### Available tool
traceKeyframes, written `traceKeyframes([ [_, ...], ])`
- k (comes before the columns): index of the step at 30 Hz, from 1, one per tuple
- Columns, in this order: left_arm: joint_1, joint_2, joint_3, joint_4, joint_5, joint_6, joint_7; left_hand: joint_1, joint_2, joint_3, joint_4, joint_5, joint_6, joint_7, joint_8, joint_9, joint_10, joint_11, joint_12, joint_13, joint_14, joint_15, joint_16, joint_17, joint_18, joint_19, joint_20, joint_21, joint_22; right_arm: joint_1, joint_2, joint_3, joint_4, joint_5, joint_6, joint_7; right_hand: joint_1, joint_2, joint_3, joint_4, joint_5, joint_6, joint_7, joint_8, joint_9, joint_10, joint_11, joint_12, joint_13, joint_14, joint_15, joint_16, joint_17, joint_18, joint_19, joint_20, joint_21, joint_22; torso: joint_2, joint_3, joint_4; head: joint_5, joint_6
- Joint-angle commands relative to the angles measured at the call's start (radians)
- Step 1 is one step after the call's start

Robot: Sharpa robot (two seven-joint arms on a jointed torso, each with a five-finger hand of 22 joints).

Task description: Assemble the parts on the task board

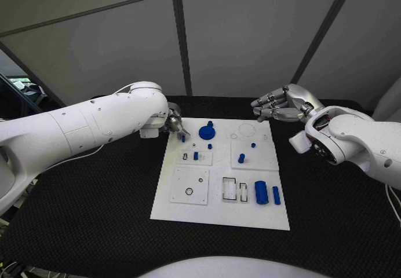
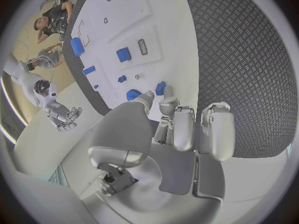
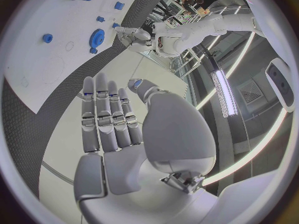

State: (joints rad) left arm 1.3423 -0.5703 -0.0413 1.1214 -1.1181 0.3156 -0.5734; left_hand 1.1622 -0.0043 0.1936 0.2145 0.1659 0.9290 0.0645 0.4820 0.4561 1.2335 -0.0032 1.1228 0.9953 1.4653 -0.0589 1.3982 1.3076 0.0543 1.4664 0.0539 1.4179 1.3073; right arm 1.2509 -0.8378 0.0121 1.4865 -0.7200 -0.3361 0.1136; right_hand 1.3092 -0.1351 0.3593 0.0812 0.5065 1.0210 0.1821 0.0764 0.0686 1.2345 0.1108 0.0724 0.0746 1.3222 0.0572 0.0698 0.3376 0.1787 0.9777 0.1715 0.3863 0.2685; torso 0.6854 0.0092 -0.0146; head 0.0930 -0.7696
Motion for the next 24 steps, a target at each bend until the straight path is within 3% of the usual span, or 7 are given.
traceKeyframes([
  [1, 0.001, 0.000, 0.000, -0.001, 0.001, 0.014, 0.011, 0.024, 0.004, 0.007, -0.015, 0.004, 0.008, 0.000, -0.002, 0.003, 0.007, -0.003, 0.004, 0.000, 0.060, -0.007, 0.004, 0.118, -0.010, 0.024, -0.009, 0.003, 0.076, 0.002, 0.001, 0.001, 0.000, -0.001, 0.007, 0.006, -0.005, 0.003, 0.000, 0.004, 0.006, 0.000, 0.008, -0.003, 0.000, 0.001, 0.006, -0.003, -0.001, 0.002, 0.003, -0.004, -0.001, 0.003, 0.007, 0.002, -0.004, -0.002, 0.000, 0.0000, -0.0003, 0.000, -0.002],
  [8, 0.001, -0.001, 0.000, -0.001, 0.005, 0.018, 0.015, 0.086, 0.030, 0.056, -0.059, 0.006, 0.014, -0.005, -0.012, 0.012, 0.008, -0.008, -0.001, -0.003, 0.060, -0.012, 0.004, 0.118, -0.010, 0.024, -0.014, 0.004, 0.078, 0.002, 0.002, 0.001, 0.000, -0.001, 0.007, 0.006, -0.006, 0.004, 0.000, 0.005, 0.007, 0.000, 0.008, -0.003, 0.000, 0.001, 0.006, -0.003, -0.002, 0.002, 0.003, -0.004, -0.002, 0.003, 0.008, 0.002, -0.005, -0.002, 0.000, 0.0001, 0.0000, -0.001, -0.004],
  [14, 0.001, -0.002, 0.000, -0.001, 0.028, 0.019, 0.021, 0.134, 0.045, 0.147, -0.115, 0.008, 0.010, -0.002, -0.022, 0.027, 0.007, -0.007, -0.012, -0.010, 0.060, -0.011, 0.004, 0.118, -0.011, 0.024, -0.015, 0.005, 0.082, 0.002, 0.002, 0.001, 0.000, -0.001, 0.007, 0.007, -0.006, 0.004, 0.000, 0.005, 0.007, 0.000, 0.008, -0.003, 0.000, 0.001, 0.006, -0.003, -0.002, 0.002, 0.003, -0.004, -0.002, 0.003, 0.008, 0.002, -0.005, -0.002, 0.000, -0.0001, 0.0000, 0.000, -0.005],
  [24, 0.001, -0.029, 0.000, 0.031, 0.066, -0.025, 0.027, 0.106, 0.026, 0.253, -0.148, 0.006, 0.013, 0.002, -0.015, 0.064, 0.017, -0.004, -0.014, -0.011, 0.062, -0.008, 0.007, 0.121, -0.011, 0.025, -0.012, 0.003, 0.084, 0.002, 0.002, 0.001, -0.001, -0.001, 0.007, 0.008, -0.006, 0.004, 0.000, 0.005, 0.007, 0.000, 0.008, -0.003, 0.000, 0.001, 0.006, -0.003, -0.002, 0.002, 0.003, -0.004, -0.002, 0.003, 0.008, 0.002, -0.005, -0.002, -0.001, 0.0001, 0.0010, 0.000, -0.006],
])
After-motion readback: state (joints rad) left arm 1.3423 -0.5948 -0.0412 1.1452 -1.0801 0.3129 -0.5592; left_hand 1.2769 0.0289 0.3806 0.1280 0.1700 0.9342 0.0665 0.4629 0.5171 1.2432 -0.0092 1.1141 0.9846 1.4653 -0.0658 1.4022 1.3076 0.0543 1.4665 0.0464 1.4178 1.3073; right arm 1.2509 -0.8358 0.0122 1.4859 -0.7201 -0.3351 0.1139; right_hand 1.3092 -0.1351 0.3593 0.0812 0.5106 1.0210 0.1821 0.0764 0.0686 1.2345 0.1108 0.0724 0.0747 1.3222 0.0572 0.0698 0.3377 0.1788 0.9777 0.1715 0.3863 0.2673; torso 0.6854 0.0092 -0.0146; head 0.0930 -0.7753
